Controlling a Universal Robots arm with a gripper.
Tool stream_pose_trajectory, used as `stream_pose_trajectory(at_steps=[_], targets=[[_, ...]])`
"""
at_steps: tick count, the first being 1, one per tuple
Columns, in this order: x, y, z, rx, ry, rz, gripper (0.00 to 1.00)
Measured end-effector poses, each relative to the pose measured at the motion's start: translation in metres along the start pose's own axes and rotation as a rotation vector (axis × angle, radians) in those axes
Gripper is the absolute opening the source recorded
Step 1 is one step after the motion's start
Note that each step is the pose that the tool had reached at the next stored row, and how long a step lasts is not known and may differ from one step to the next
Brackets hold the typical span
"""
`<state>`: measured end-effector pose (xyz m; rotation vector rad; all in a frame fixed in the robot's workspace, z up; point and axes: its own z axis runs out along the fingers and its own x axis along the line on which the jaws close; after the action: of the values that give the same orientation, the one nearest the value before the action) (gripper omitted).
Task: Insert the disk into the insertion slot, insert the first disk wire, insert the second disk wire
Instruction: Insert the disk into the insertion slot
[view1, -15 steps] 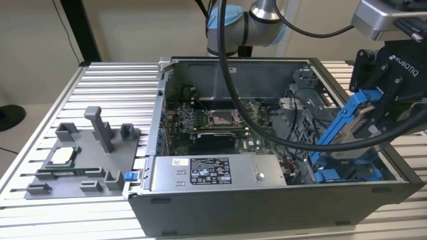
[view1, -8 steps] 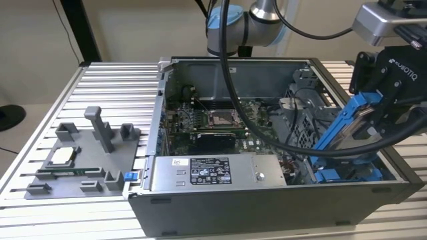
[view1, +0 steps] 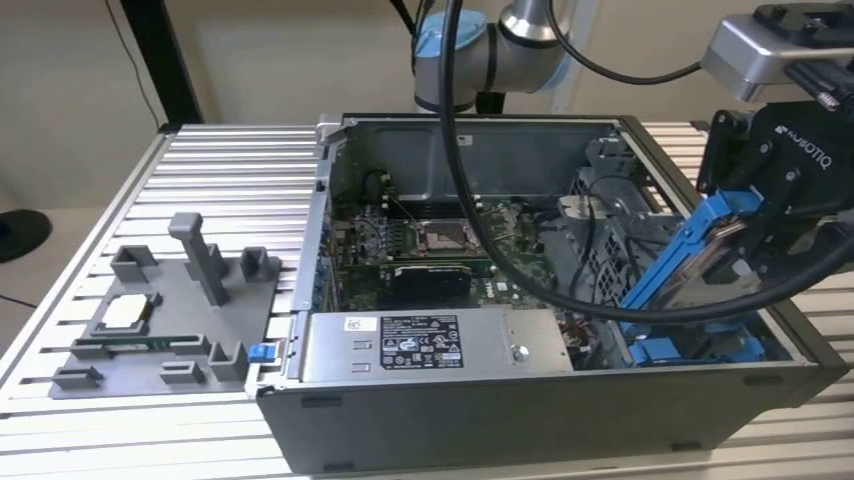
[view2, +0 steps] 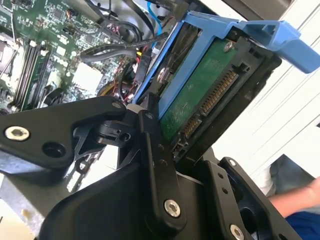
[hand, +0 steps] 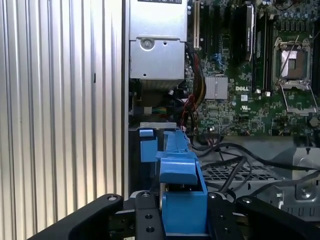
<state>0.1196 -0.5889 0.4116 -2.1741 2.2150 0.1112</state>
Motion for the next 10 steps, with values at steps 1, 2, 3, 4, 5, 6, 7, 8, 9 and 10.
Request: stream_pose_trajectory(at_steps=[1,2,3,4,5,6,7,8,9,10], targets=[[0.0,0.0,0.0008,-0.0001,0.0,0.0,0.0],[0.0002,-0.0001,0.0017,-0.0001,0.0,0.0,0.0],[0.0002,-0.0001,0.0023,-0.0001,0.0006,0.0,0.0],[0.0003,-0.0001,0.0031,-0.0003,0.0008,0.0,0.0],[0.0005,0.0,0.0041,-0.0005,0.0003,0.0,0.0],[0.0009,0.0,0.0046,-0.0005,0.0002,0.0,0.0],[0.0013,-0.0001,0.005,-0.0004,0.0002,0.0,0.0],[0.0016,0.0,0.006,-0.0011,0.0002,0.001,0.0],[0.0018,-0.0003,0.0068,-0.0044,0.0004,0.001,0.0],[0.002,-0.0003,0.0074,-0.0081,0.0001,0.001,0.0]])
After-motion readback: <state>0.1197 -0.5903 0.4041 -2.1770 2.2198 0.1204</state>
